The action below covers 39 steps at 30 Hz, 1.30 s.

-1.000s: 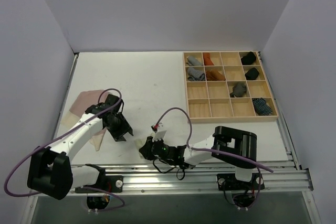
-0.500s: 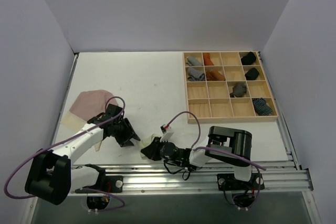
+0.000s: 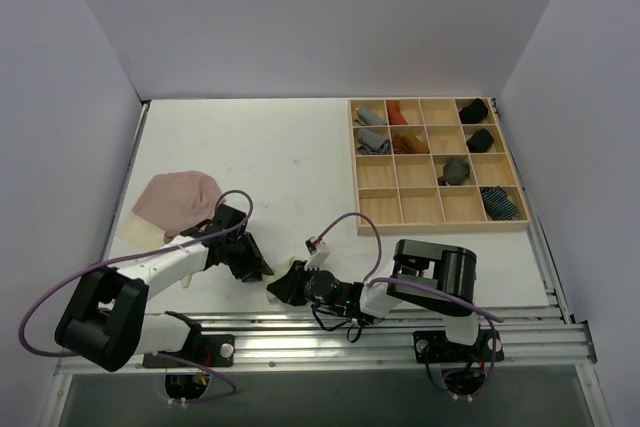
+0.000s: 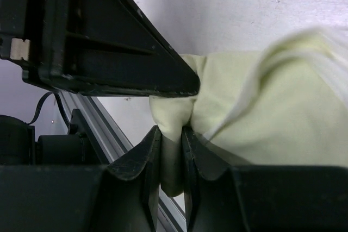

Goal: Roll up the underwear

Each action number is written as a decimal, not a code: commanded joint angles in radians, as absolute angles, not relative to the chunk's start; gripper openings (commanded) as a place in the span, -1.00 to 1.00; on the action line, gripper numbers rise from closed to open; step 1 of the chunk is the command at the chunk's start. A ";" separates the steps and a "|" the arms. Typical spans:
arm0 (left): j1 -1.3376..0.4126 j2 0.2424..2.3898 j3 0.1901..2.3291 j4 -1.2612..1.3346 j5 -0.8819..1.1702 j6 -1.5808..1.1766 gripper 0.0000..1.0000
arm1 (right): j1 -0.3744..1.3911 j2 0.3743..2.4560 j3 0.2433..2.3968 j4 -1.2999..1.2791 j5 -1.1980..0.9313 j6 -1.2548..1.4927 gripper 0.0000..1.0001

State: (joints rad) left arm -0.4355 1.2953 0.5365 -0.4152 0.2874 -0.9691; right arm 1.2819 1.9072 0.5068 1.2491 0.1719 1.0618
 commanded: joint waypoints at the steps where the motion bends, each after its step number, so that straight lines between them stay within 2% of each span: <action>1: -0.491 1.339 0.561 -0.344 0.278 -0.966 -0.53 | 1.281 1.957 0.500 0.902 0.121 0.991 -0.69; 3: -0.509 1.344 0.587 -0.368 0.256 -0.973 -0.79 | 1.281 1.927 0.561 0.758 0.126 0.968 -0.59; 4: -0.528 1.341 0.598 -0.386 0.223 -0.976 -0.91 | 1.279 1.913 0.581 0.706 0.139 0.953 -0.47; 7: -0.548 1.325 0.653 -0.518 0.160 -0.970 -0.95 | 1.284 1.833 0.661 0.510 0.207 0.899 -0.28; 12: -0.563 1.353 0.727 -0.659 0.052 -0.962 -0.95 | 1.327 1.758 0.819 0.183 0.353 0.822 -0.16; 23: -0.583 1.385 0.792 -0.815 -0.038 -0.980 -0.95 | 1.442 1.885 1.172 -0.118 0.548 0.681 -0.14; 39: -0.592 1.408 0.781 -0.825 -0.041 -0.994 -0.95 | 1.499 1.996 1.333 -0.109 0.549 0.578 -0.14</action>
